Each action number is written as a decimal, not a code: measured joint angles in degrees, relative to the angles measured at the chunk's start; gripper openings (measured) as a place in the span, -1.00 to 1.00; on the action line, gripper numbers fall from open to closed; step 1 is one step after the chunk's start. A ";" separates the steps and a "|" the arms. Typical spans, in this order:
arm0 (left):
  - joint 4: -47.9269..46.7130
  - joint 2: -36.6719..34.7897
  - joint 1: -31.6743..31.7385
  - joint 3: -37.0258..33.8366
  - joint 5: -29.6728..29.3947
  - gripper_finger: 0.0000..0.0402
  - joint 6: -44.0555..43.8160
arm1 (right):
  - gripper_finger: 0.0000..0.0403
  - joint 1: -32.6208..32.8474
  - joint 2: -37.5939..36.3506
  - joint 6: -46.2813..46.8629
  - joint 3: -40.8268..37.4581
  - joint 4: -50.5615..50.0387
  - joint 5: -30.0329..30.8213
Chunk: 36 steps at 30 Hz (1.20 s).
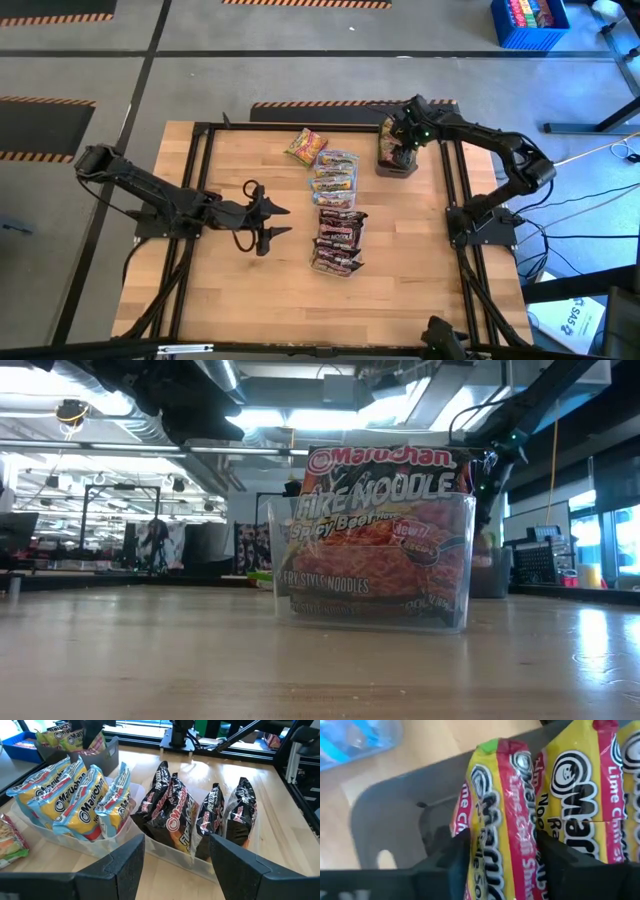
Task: Sort Maruchan noodles
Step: Put the bottom green noodle pack into the black bin, then put the green noodle pack into the black bin
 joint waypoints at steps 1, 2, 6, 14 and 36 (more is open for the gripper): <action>0.00 0.00 0.00 0.00 0.00 0.07 -0.02 | -0.10 0.04 0.00 0.03 0.00 0.03 1.45; 0.00 0.00 0.00 0.00 0.00 0.07 -0.02 | -0.05 0.07 -0.05 -0.01 0.00 0.06 3.16; 0.00 0.00 0.00 0.00 0.00 0.07 -0.02 | 0.10 0.05 -0.91 -0.39 0.96 -2.81 7.29; 0.98 0.02 0.58 -0.02 -2.13 0.07 0.37 | 0.17 0.85 -4.81 4.29 10.01 -16.36 6.94; -7.43 31.25 52.77 23.81 21.52 0.07 0.85 | 0.18 32.60 -21.33 26.87 -3.46 -5.72 1.27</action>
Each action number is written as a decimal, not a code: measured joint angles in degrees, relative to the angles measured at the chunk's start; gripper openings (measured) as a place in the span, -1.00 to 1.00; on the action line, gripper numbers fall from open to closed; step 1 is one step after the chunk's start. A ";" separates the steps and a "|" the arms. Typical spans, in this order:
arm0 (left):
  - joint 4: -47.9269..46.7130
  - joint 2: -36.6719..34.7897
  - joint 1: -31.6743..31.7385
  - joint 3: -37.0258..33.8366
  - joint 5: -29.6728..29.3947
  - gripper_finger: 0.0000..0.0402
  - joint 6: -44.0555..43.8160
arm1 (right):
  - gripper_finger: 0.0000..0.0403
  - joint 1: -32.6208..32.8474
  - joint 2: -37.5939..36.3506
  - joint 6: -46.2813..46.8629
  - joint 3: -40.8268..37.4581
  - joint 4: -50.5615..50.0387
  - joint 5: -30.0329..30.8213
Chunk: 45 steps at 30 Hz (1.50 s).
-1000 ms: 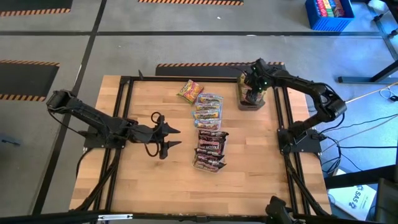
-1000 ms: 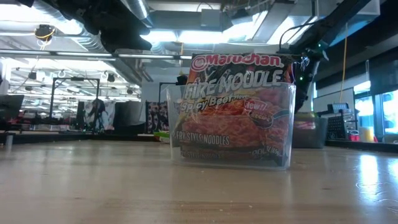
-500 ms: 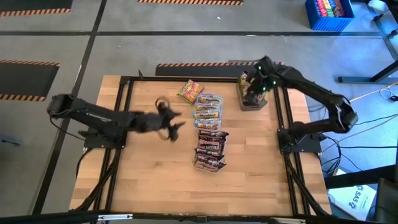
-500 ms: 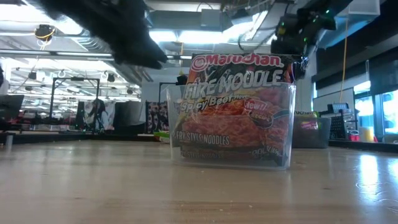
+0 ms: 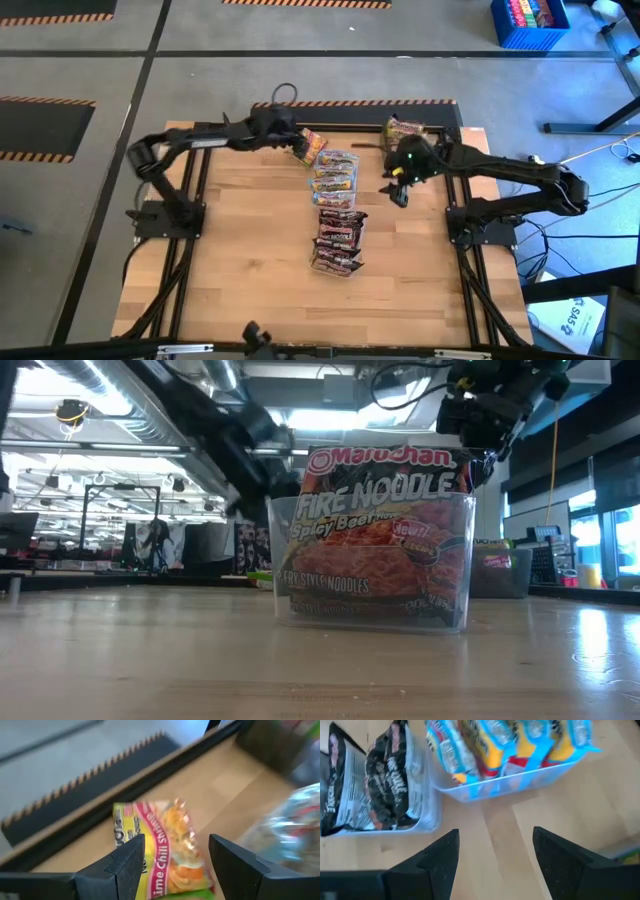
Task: Sort Maruchan noodles
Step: Put the green noodle pack into the black bin
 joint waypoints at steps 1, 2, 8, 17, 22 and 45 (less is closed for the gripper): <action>-0.61 2.26 0.55 1.14 0.43 0.07 -0.52 | 0.18 1.19 0.00 0.24 -0.28 0.22 0.75; -1.75 4.46 1.03 2.22 0.58 0.07 -0.77 | 0.18 2.38 0.02 0.40 -0.42 0.26 1.36; -6.96 11.94 2.98 5.78 1.66 0.07 -0.83 | 0.18 7.43 0.02 1.54 -0.49 0.73 4.55; -20.46 10.40 2.12 5.89 1.17 0.07 4.53 | 0.18 9.50 0.02 2.78 -0.49 1.44 5.04; -31.72 8.35 -0.26 5.91 0.56 0.07 8.14 | 0.18 9.49 0.02 4.22 -0.49 2.34 4.69; -40.00 -16.80 -38.28 -5.91 -24.90 0.07 -15.00 | 0.17 21.34 0.64 9.94 -0.49 17.33 4.31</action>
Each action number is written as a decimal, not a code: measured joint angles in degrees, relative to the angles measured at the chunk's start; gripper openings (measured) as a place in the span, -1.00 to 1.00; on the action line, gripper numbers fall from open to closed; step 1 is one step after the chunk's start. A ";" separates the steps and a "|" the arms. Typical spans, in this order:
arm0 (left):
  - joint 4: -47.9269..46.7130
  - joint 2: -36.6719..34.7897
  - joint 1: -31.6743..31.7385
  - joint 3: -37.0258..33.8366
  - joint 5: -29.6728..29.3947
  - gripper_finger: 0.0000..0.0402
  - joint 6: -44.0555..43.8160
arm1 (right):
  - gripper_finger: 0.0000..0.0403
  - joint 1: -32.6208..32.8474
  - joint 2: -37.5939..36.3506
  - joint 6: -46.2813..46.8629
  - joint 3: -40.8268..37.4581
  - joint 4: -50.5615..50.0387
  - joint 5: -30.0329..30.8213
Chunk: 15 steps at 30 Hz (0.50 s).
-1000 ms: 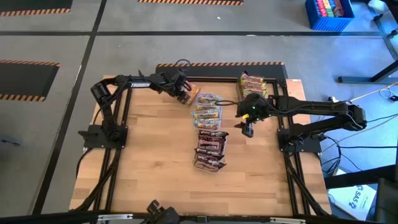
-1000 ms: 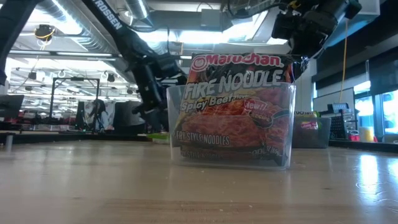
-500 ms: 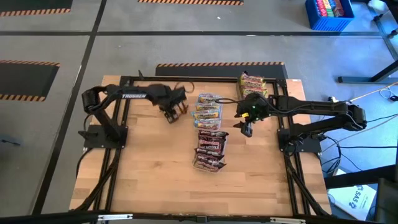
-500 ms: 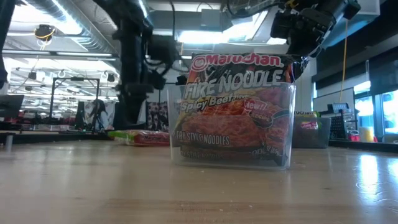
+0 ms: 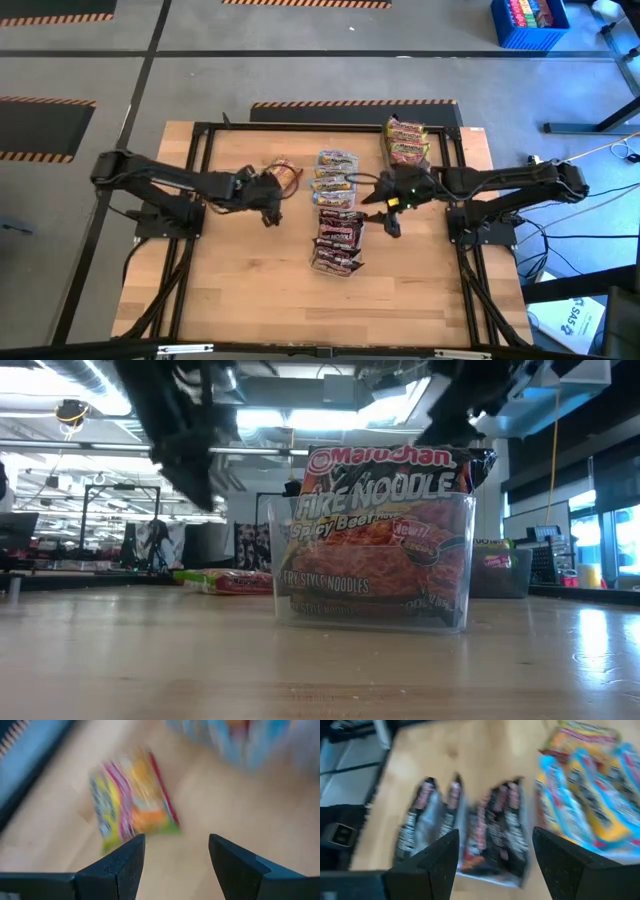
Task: Sort Maruchan noodles
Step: Put the green noodle pack into the black bin
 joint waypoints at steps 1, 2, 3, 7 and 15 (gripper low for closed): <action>2.22 -1.96 -0.50 -1.06 -2.89 0.07 -1.29 | 0.17 1.12 0.11 0.43 -0.01 1.05 0.28; 4.36 -3.62 -0.68 -2.23 -5.07 0.07 -2.60 | 0.17 2.23 0.35 0.89 -0.02 2.22 0.85; 6.76 -4.93 -0.64 -3.61 -6.59 0.07 -3.89 | 0.17 3.33 0.85 1.67 0.03 4.16 1.33; 19.44 -7.07 1.68 -10.00 -9.83 0.07 -5.71 | 0.17 7.57 3.15 4.41 0.00 8.54 3.72; 33.09 -1.06 10.03 -18.06 -4.84 0.07 -5.76 | 0.17 14.03 9.91 9.64 -0.10 13.55 6.76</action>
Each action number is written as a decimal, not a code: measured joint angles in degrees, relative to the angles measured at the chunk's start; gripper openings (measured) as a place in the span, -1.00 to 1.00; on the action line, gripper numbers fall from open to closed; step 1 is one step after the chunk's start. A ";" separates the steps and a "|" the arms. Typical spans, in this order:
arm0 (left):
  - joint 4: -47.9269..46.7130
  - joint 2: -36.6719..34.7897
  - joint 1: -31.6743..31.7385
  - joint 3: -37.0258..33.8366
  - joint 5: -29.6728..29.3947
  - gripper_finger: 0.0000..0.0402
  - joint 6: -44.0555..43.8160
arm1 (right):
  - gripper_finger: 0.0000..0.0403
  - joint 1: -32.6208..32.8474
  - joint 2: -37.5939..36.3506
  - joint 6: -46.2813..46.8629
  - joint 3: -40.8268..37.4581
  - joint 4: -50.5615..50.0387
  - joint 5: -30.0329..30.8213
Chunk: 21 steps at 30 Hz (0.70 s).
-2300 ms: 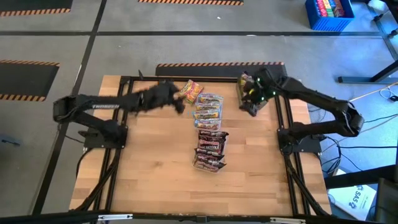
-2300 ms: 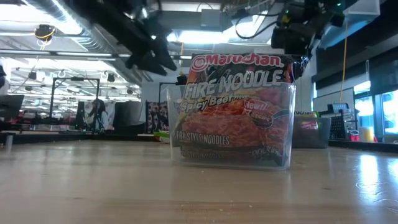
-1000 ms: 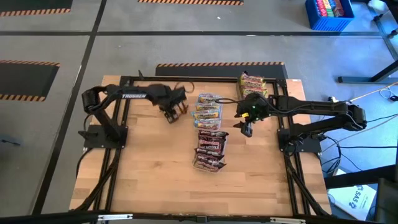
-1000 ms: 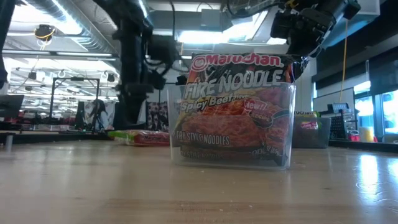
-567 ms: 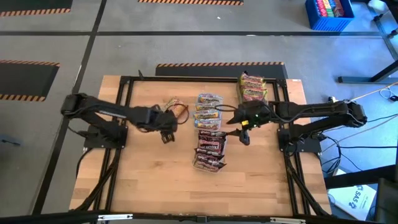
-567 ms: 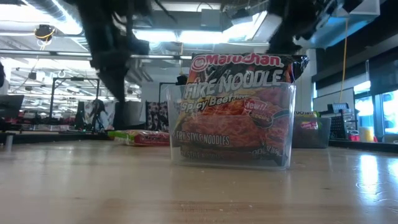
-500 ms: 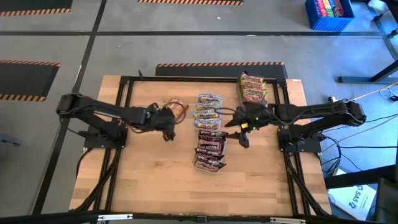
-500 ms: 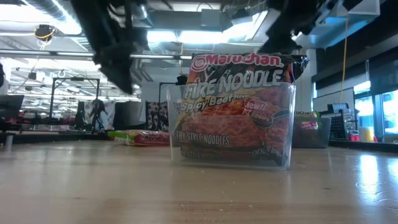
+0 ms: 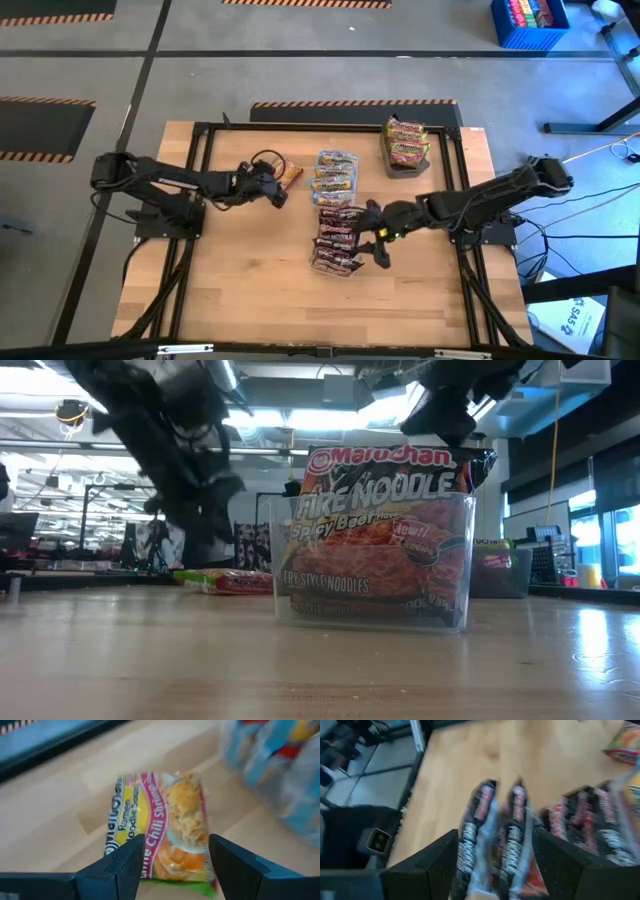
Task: Sort Maruchan noodles
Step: Put the green noodle pack into the black bin
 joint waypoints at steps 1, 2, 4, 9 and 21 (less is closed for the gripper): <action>0.76 1.33 0.89 -0.23 0.94 0.07 0.01 | 0.18 0.64 1.23 1.05 0.14 1.88 0.00; 0.88 2.29 1.53 -0.46 2.37 0.07 0.06 | 0.18 1.28 2.25 1.69 0.27 2.86 0.01; 0.83 4.47 2.09 -0.45 4.92 0.07 1.20 | 0.17 2.52 3.85 2.88 -0.02 3.57 0.10; -0.15 7.08 -0.58 -0.39 12.42 0.07 3.57 | 0.18 5.03 7.08 3.11 0.09 9.88 1.99; -4.01 4.68 -18.39 -0.41 19.55 0.07 -5.66 | 0.18 7.95 8.59 3.08 0.13 14.66 5.99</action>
